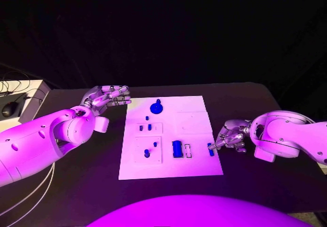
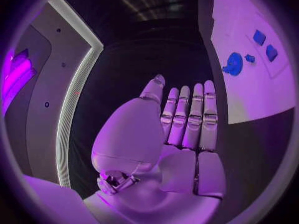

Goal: Assemble the parts on the task board

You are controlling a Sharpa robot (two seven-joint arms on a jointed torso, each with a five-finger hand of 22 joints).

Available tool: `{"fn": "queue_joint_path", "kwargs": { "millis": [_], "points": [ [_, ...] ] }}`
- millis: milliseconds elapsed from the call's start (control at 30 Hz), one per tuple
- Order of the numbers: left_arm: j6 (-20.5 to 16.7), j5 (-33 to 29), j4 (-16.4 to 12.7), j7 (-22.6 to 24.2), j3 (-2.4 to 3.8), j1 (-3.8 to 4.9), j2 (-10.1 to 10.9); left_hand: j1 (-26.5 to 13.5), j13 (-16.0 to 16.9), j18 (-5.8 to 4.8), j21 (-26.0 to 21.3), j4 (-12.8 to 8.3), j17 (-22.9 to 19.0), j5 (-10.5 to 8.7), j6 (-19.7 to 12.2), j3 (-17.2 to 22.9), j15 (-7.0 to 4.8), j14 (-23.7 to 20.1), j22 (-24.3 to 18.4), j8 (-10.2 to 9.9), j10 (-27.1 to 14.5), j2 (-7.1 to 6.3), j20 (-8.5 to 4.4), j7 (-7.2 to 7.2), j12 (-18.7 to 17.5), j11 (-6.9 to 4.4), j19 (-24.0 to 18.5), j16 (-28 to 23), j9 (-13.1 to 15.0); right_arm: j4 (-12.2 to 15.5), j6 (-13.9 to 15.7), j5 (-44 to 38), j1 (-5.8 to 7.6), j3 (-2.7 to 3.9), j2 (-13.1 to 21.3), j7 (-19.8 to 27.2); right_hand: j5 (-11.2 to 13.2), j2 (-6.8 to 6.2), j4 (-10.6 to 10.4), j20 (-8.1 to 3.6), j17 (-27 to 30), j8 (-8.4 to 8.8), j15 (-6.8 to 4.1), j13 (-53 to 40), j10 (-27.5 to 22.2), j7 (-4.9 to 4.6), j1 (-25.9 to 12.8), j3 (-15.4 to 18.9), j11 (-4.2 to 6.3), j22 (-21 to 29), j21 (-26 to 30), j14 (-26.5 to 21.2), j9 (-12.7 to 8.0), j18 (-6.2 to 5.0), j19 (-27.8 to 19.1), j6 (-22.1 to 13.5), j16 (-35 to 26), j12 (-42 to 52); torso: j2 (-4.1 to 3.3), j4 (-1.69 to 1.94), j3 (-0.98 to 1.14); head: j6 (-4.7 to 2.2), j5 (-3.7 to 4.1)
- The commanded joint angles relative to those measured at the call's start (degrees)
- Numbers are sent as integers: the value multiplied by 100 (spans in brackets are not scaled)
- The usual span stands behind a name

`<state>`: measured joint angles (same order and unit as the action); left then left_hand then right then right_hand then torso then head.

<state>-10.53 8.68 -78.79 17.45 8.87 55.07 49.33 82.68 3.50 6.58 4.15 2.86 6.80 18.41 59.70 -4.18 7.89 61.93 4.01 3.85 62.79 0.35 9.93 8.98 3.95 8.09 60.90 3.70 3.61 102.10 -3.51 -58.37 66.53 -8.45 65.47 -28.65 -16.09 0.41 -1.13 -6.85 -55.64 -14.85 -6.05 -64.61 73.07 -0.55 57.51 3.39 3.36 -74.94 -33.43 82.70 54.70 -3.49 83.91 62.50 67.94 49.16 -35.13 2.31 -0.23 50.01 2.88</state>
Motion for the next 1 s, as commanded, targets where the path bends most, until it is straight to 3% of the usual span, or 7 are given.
{"fn": "queue_joint_path", "kwargs": {
  "millis": [33, 267, 367, 733, 1000],
  "points": [
    [123, -27, 0, 106, 2, -1, -15, -42, -6, 2, -17, 25, 10, -16, 11, 4, -28, 23, 4, -13, 44, 34, -17, -36, -13, -10, -17, -14, -3, 24, -235, -551, 4, -2, 16, -226, -63, 13, -81, -10, 3, 43, -24, 1, 39, -1, -95, 1, -21, -454, -16, 7, -12, 39, 40, 64, 22, -20, 4, 6, -6, -1, 13],
    [130, -27, -9, 108, 2, -1, -16, -42, -6, 2, -17, 25, 10, -16, 11, 4, -28, 23, 4, -13, 44, 34, -17, -36, -13, -10, -17, -14, -3, -13, -131, -882, -6, -16, -37, -296, -134, 87, -155, -18, -1, 48, -35, -19, 77, 19, -167, -6, -7, -462, -51, 11, -7, 44, 50, 106, 24, 1, 0, 9, -8, -1, 30],
    [134, -27, -17, 106, 2, -1, -15, -16, -5, -3, -20, 37, 14, -12, 12, -27, -27, 20, 3, -13, 39, 50, -22, -35, -14, -10, -19, -14, -3, -37, -63, -1041, -38, -25, -123, -312, -298, 104, -156, -21, -4, 60, -36, -24, 82, 19, -174, -16, -6, -461, -47, 12, -6, 47, 49, 108, 26, -2, -3, 7, -4, -1, 26],
    [165, -27, -24, 65, 2, -1, -8, -16, -5, -4, -20, 51, 15, -11, 11, -37, -25, 15, 2, -12, 35, 64, -22, -28, -13, -6, -21, -14, -3, -144, -58, -1299, -266, -34, -372, -330, -305, 112, -158, -23, -3, 65, -37, -24, 79, 21, -186, -17, -5, -460, -45, 9, 2, 50, 47, 114, 22, -16, -4, 7, -2, -1, -2],
    [176, -27, -26, 52, 2, -1, -3, -16, -5, -4, -20, 51, 15, -11, 11, -37, -25, 15, 2, -12, 35, 64, -22, -28, -13, -6, -21, -14, -3, -187, -58, -1406, -321, -34, -463, -336, -295, 116, -154, -24, -1, 66, -38, -27, 80, 22, -189, -19, -4, -457, -30, 9, 13, 51, 44, 115, 18, -20, -2, 7, 0, -1, 13]
  ]
}}
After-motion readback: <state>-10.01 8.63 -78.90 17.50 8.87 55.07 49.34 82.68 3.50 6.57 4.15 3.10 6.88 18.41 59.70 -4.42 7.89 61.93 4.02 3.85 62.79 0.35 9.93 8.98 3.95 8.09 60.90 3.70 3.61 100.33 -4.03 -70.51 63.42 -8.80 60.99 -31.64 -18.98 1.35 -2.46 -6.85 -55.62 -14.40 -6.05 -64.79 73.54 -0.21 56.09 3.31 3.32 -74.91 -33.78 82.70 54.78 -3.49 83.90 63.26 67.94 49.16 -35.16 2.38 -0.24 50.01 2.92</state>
